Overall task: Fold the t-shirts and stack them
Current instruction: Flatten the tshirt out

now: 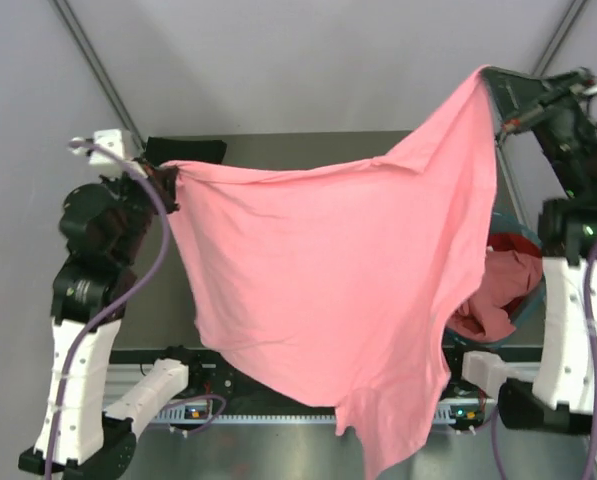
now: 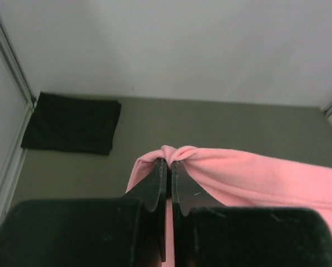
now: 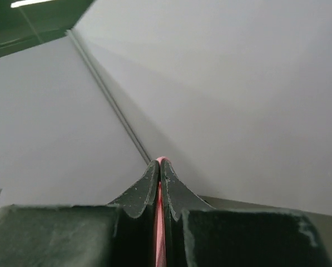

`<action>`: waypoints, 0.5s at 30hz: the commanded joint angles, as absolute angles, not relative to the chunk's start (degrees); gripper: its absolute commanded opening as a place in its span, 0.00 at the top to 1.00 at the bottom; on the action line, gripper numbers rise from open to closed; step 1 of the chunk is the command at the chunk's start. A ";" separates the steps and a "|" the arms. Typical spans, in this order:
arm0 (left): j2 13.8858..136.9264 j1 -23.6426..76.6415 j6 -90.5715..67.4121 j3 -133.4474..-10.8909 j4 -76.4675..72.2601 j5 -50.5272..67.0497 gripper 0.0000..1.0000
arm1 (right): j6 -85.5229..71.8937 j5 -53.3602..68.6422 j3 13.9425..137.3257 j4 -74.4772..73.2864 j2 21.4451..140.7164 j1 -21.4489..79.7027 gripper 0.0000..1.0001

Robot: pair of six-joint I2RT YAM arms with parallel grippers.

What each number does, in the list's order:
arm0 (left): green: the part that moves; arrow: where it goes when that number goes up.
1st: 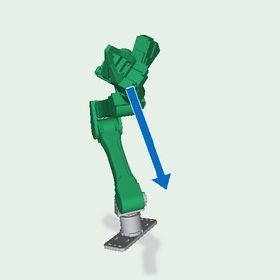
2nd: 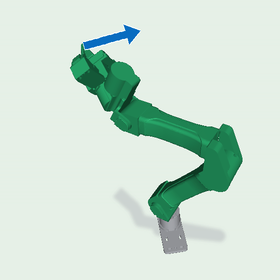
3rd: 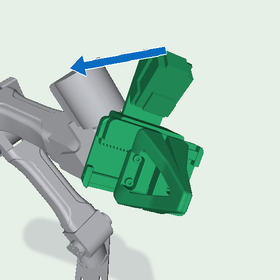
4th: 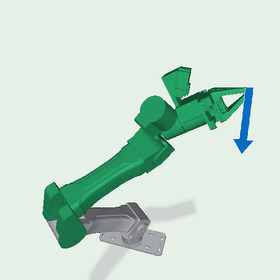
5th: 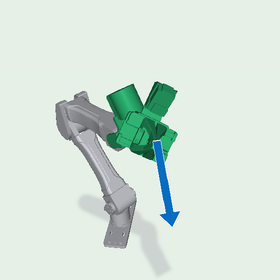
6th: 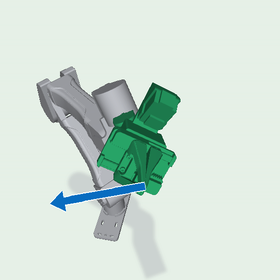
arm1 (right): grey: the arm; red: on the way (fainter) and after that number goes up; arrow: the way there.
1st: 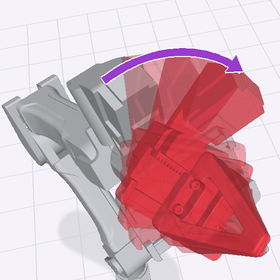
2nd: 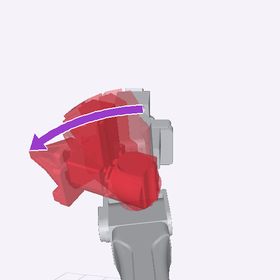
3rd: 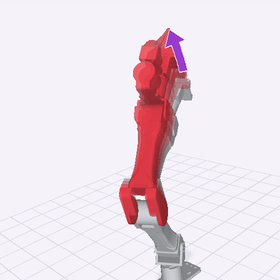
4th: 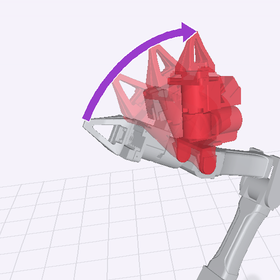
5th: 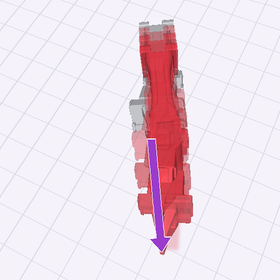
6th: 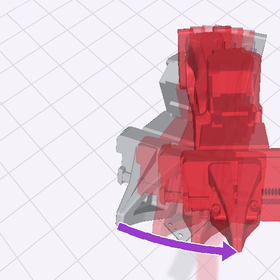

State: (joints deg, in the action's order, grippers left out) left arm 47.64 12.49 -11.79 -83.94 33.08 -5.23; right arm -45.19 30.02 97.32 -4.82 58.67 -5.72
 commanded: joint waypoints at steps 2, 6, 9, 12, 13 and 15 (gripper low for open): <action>53.07 12.66 -10.55 -78.41 32.43 -6.15 1.00 | -44.48 28.57 87.72 8.68 69.39 -4.05 1.00; 60.89 12.13 -10.55 -76.55 32.43 -6.15 1.00 | -44.29 31.98 87.36 14.31 81.62 -2.73 1.00; 69.94 8.80 -10.55 -77.87 32.43 -6.15 1.00 | -44.30 34.36 91.21 17.04 91.91 -2.11 1.00; 80.22 4.84 -10.55 -80.32 32.43 -6.15 1.00 | -44.12 35.76 98.92 17.32 103.50 -2.11 1.00; 85.38 3.96 -10.55 -82.07 32.43 -6.15 1.00 | -44.30 36.12 101.31 17.05 109.71 -2.11 1.00; 90.76 2.38 -10.55 -84.19 32.43 -6.15 1.00 | -45.52 36.91 109.37 16.61 115.90 -2.11 1.00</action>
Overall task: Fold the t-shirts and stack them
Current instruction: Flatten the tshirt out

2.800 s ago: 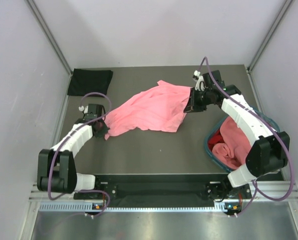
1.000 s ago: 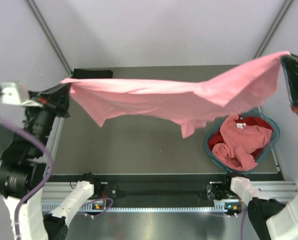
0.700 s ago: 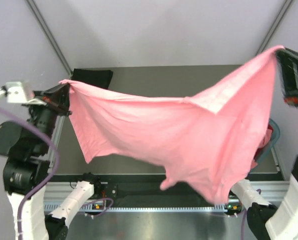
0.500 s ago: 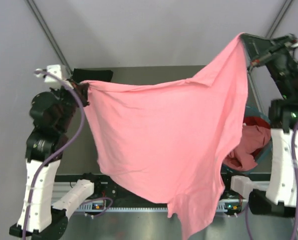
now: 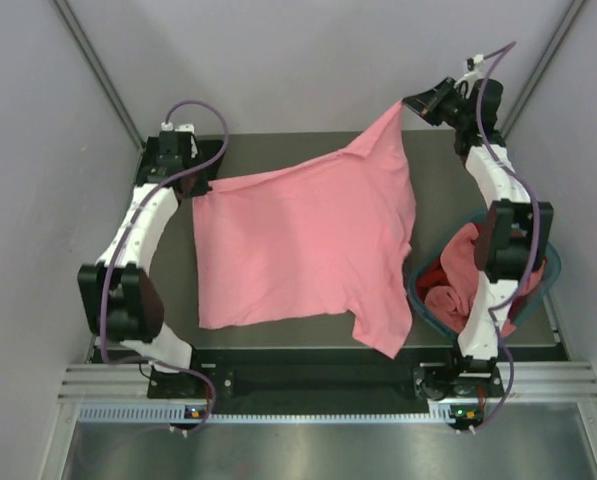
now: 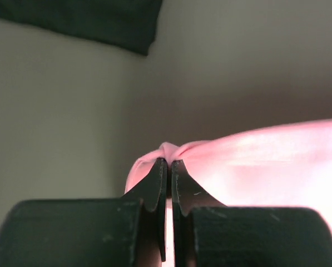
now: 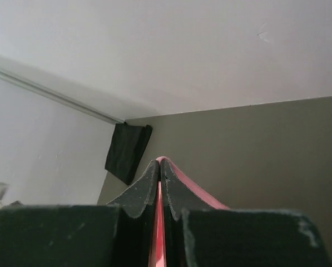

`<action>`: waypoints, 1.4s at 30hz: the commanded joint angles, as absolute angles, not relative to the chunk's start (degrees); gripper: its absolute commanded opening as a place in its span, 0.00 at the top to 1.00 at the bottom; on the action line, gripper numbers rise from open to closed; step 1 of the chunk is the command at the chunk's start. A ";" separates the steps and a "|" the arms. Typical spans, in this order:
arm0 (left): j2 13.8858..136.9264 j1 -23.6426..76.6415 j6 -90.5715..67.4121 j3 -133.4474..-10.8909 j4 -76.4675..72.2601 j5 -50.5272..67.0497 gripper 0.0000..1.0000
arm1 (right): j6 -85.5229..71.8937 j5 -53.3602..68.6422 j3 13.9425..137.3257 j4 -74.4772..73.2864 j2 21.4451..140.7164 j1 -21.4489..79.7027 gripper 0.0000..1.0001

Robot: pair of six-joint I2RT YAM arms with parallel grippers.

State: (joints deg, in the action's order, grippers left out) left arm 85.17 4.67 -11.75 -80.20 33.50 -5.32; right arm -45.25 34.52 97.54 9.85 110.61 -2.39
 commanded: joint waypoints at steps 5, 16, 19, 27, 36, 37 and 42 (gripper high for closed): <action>103.96 -2.02 -10.55 -92.19 32.43 -6.15 1.00 | -49.21 36.57 125.13 14.50 131.73 -1.76 1.00; 111.97 -4.13 -10.55 -93.61 32.43 -6.15 1.00 | -49.31 34.10 128.15 12.49 136.42 -0.53 1.00; 112.24 -4.13 -10.55 -93.52 15.29 -6.15 1.00 | -47.82 32.52 124.46 10.03 133.17 -0.44 1.00; 107.25 -5.19 -22.05 -98.87 19.07 -12.21 1.00 | -50.18 30.85 123.92 5.53 126.13 -0.53 1.00; 87.85 -5.19 -25.22 -93.54 18.81 -10.11 1.00 | -50.89 29.27 118.84 6.42 107.42 4.03 1.00; 85.54 -5.27 -25.22 -92.30 18.72 -10.46 1.00 | -50.19 29.27 118.13 5.55 103.23 4.65 1.00; 73.59 -2.30 -22.95 -90.70 21.79 -16.33 1.00 | -43.60 26.72 111.90 -1.56 89.50 9.04 1.00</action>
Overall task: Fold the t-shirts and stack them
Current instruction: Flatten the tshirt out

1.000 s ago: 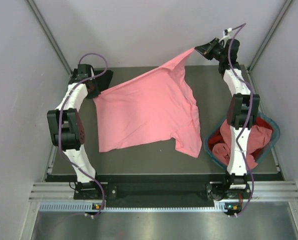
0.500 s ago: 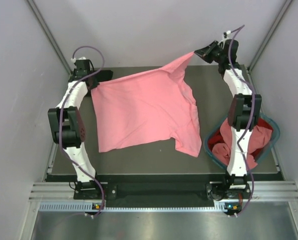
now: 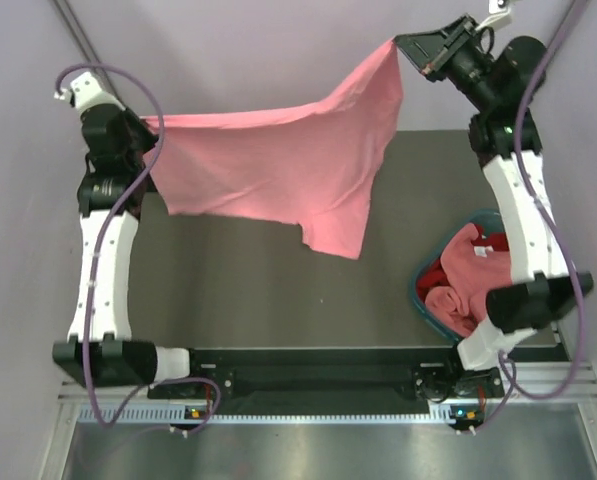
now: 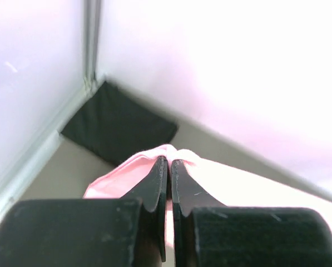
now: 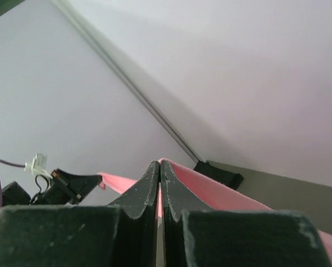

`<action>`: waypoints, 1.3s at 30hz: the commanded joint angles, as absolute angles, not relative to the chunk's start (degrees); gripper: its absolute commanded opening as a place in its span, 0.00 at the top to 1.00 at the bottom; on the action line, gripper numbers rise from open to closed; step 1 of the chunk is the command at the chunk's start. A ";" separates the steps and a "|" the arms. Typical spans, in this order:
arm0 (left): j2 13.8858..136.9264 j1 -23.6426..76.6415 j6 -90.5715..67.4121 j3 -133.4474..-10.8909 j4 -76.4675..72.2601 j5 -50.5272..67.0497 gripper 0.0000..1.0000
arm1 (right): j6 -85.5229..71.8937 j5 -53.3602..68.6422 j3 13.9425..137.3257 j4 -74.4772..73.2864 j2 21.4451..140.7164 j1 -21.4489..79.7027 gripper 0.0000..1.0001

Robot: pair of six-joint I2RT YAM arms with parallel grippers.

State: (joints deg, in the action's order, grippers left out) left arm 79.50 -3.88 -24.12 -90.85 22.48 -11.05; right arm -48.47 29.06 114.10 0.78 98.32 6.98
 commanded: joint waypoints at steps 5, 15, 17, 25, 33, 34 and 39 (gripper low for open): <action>64.61 4.03 -19.51 -93.34 23.90 -23.89 1.00 | -38.59 23.21 108.38 -9.74 74.90 11.77 1.00; 44.14 11.69 -19.51 -93.95 23.91 -23.91 1.00 | -38.58 20.21 109.95 -17.05 57.48 11.87 1.00; 42.90 11.69 -19.51 -94.39 23.91 -23.91 1.00 | -39.54 20.48 111.87 -18.10 57.13 11.95 1.00; 45.61 11.87 -19.51 -90.36 23.91 -23.91 1.00 | -42.01 21.44 109.61 -17.50 62.13 11.87 1.00; 53.25 11.86 -19.51 -83.15 23.91 -23.91 1.00 | -42.28 23.90 99.86 -11.09 72.24 11.87 1.00; 53.87 11.87 -19.51 -82.71 23.91 -23.91 1.00 | -42.71 24.08 98.36 -9.77 73.03 11.95 1.00; 55.90 10.03 -19.51 -70.42 23.91 -23.91 1.00 | -42.72 24.96 91.94 -1.68 80.83 11.95 1.00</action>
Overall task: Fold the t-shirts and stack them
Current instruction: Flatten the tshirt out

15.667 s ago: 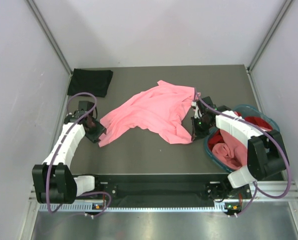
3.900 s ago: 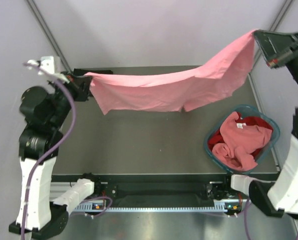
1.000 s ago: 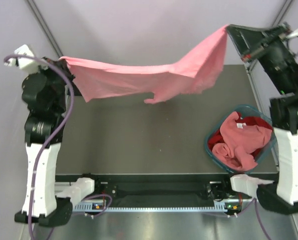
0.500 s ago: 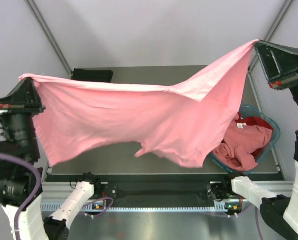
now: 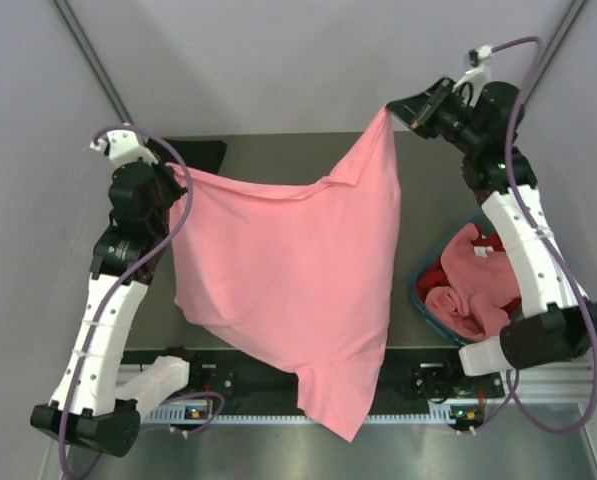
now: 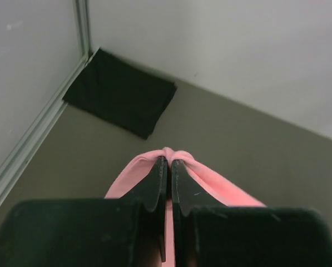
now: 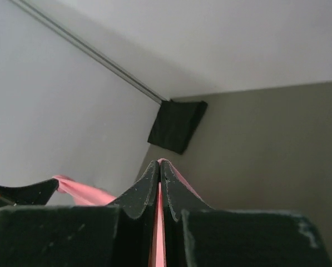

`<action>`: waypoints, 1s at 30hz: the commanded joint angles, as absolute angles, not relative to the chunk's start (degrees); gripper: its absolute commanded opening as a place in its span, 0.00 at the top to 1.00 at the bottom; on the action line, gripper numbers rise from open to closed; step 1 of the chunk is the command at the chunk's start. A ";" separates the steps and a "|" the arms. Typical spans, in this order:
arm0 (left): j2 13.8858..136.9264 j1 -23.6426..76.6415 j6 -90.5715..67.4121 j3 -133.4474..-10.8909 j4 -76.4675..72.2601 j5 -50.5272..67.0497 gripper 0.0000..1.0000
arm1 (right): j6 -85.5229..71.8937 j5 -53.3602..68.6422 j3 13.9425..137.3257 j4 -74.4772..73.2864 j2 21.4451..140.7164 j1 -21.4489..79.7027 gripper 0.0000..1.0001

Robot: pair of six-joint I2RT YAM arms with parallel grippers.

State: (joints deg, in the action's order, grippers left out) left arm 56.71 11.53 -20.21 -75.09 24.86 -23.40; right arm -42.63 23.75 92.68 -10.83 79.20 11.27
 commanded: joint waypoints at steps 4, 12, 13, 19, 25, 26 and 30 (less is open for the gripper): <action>61.60 4.76 -19.51 -66.63 23.91 -23.91 1.00 | -40.44 25.22 90.88 1.21 87.26 11.34 1.00; 75.93 1.67 -19.51 -60.21 23.91 -23.91 1.00 | -40.61 25.93 94.91 7.73 104.30 9.05 1.00; 77.07 1.50 -19.51 -60.12 23.91 -23.91 1.00 | -40.61 26.10 96.84 7.73 105.72 8.88 1.00; 86.91 0.88 -19.51 -64.42 23.91 -23.91 1.00 | -40.78 27.60 104.14 6.77 115.39 8.17 1.00; 96.49 0.44 -19.51 -73.90 23.91 -23.91 1.00 | -40.52 27.95 109.07 4.40 119.00 7.21 1.00; 97.11 0.35 -19.51 -74.70 23.91 -23.91 1.00 | -40.78 28.21 109.25 4.57 119.26 7.03 1.00; 98.26 0.44 -19.51 -77.86 23.91 -23.91 1.00 | -42.71 28.83 110.13 5.71 119.62 5.89 1.00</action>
State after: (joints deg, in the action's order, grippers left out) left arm 98.43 0.73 -19.79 -74.13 25.65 -23.24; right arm -41.87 28.16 106.65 2.09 119.77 7.60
